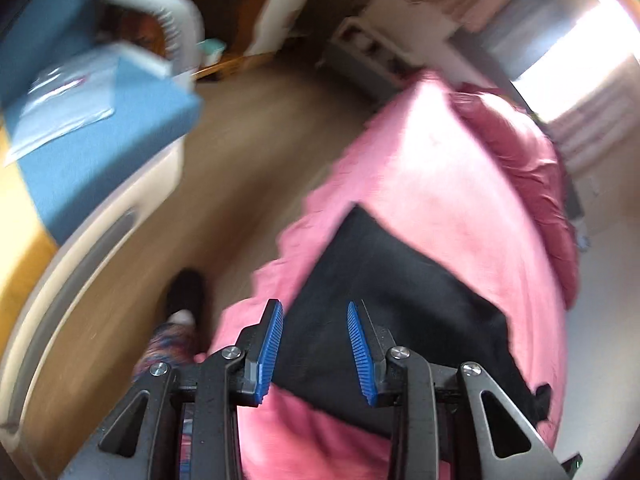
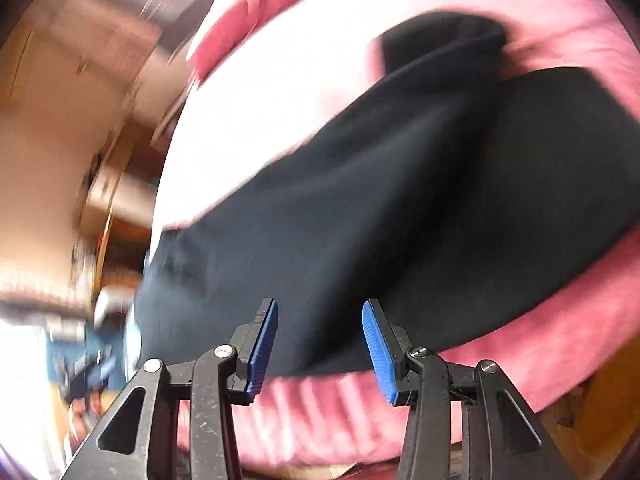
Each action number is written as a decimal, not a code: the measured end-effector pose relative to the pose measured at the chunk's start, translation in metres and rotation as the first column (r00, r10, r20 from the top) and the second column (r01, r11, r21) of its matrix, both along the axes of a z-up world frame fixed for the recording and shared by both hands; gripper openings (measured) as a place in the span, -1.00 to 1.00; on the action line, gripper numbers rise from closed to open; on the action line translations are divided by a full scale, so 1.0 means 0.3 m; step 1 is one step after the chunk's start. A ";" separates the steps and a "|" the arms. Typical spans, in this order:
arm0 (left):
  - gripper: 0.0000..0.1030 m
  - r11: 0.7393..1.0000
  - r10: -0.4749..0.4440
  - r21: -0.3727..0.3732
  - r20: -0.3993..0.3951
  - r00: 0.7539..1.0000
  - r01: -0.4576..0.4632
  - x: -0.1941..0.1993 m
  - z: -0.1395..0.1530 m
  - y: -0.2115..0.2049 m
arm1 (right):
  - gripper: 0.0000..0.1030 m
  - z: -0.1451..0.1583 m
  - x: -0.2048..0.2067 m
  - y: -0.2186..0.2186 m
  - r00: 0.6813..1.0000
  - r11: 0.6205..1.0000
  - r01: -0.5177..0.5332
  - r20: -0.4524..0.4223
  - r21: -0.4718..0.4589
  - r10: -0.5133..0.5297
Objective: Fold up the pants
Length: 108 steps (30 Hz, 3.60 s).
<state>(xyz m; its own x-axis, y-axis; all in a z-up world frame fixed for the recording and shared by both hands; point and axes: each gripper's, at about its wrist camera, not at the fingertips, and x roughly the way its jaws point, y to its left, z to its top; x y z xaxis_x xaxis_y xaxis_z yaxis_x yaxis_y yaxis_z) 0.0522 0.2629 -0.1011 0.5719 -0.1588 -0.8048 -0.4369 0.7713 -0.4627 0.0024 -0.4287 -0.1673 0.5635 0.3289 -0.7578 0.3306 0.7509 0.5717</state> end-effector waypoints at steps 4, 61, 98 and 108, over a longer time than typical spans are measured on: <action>-0.34 0.978 -0.202 -0.038 0.049 0.978 0.204 0.067 0.034 -0.158 | -0.11 -0.005 0.024 -0.202 0.974 0.974 0.227 -0.009 -0.019 -0.228; -0.34 0.695 -0.714 -0.237 -0.116 0.691 0.679 0.280 -0.219 -0.705 | -0.72 0.074 0.709 -0.272 0.996 0.954 0.057 -0.050 -0.293 -0.075; -0.26 0.528 -0.848 -0.052 -0.088 0.523 0.847 0.183 -0.120 -0.956 | -0.29 -0.088 -0.073 -0.742 0.845 0.850 0.527 -0.107 -0.001 -0.524; -0.44 0.350 -0.921 0.064 -0.161 0.356 0.935 0.109 -0.178 -1.133 | -0.86 -0.005 -0.043 -0.702 0.874 0.875 0.469 -0.078 -0.116 -0.479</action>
